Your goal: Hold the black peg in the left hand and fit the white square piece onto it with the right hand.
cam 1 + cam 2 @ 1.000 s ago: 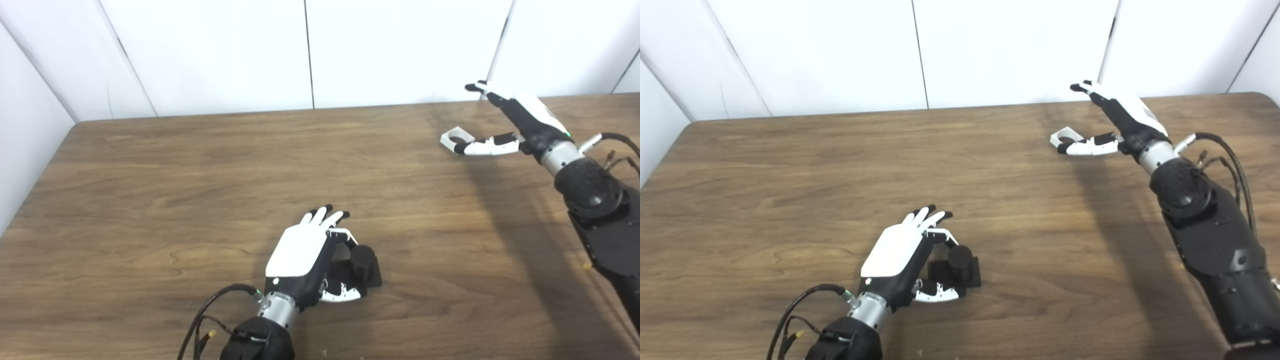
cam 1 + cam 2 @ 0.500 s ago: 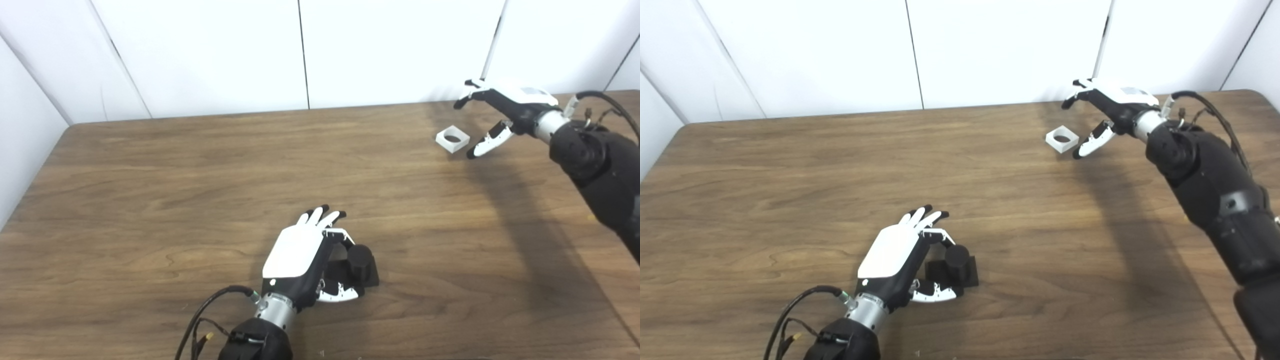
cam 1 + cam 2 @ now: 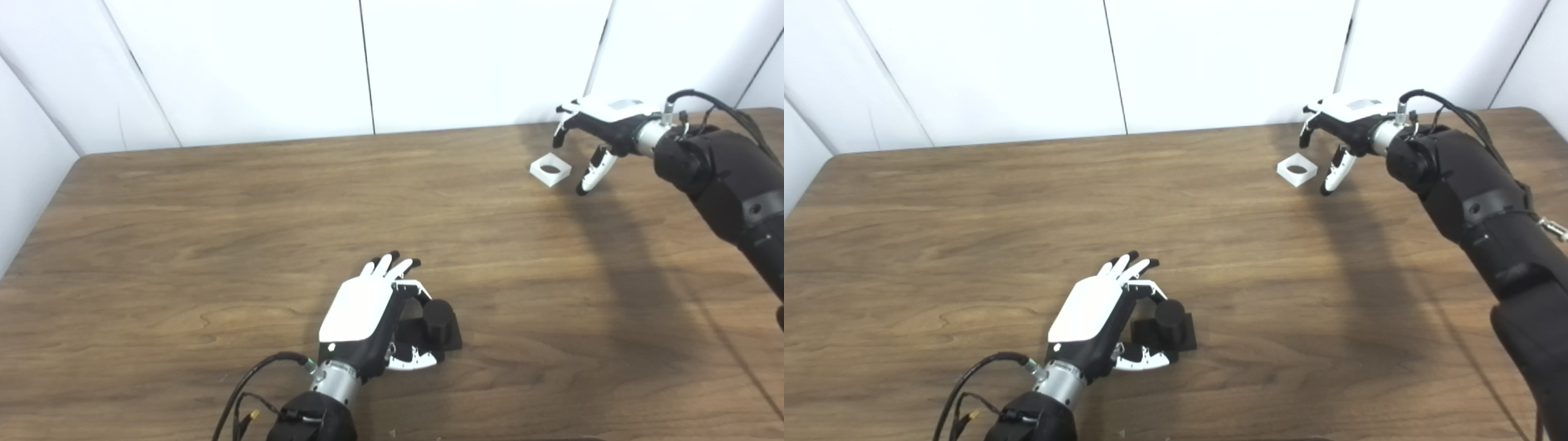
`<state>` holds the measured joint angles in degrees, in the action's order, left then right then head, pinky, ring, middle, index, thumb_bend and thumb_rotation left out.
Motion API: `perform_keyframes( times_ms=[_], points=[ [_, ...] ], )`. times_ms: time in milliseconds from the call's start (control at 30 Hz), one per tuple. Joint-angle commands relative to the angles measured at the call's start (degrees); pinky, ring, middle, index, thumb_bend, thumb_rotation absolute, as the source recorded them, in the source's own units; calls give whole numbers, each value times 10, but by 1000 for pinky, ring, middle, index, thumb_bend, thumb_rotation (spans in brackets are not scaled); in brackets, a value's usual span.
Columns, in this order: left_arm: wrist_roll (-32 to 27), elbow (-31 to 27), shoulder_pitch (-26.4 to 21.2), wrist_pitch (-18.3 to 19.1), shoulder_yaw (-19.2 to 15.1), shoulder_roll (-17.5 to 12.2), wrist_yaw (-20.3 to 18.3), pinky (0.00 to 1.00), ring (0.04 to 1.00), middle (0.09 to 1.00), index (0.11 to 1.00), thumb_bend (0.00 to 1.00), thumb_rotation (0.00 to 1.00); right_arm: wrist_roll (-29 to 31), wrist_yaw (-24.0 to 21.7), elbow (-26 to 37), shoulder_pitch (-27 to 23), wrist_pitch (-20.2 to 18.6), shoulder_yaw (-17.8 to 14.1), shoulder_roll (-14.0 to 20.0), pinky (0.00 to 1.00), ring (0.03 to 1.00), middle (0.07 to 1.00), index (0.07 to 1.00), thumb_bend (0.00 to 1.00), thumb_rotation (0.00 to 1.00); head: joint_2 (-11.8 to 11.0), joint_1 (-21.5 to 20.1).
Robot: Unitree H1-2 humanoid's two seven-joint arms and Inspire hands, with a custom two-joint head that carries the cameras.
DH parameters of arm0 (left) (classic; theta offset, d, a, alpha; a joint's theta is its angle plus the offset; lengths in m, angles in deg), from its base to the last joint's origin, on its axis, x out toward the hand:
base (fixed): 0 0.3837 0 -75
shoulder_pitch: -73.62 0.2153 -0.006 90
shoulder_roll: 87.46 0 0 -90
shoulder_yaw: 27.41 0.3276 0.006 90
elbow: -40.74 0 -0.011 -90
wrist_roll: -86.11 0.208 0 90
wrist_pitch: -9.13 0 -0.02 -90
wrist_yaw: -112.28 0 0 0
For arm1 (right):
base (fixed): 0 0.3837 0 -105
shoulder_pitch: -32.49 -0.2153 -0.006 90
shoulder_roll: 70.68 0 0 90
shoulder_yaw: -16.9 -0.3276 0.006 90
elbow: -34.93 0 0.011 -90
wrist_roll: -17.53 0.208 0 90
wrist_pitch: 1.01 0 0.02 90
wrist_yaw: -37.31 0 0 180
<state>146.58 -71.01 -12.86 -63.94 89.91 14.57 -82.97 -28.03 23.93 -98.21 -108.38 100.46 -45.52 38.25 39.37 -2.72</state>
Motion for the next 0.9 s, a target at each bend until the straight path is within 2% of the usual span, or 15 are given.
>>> perform_keyframes(
  times_ms=[0, 367, 867],
  points=[
    [10, 25, 11, 8, 2, -6, -14, 1000, 1000, 929, 494, 523, 73, -5, 21, -7, -51, 24, 4, -2, 1000, 1000, 964, 685, 866, 173, 1, -1],
    [12, 33, 14, 7, 3, -3, -7, 1000, 1000, 928, 494, 523, 74, -12, 23, -33, -73, 29, 14, -23, 1000, 1000, 972, 709, 857, 173, -2, -2],
    [17, 39, 13, 12, 7, 5, 1, 1000, 1000, 926, 494, 523, 74, -21, 27, -81, -100, 49, 36, -32, 1000, 1000, 972, 711, 835, 159, -7, 2]
  ],
)
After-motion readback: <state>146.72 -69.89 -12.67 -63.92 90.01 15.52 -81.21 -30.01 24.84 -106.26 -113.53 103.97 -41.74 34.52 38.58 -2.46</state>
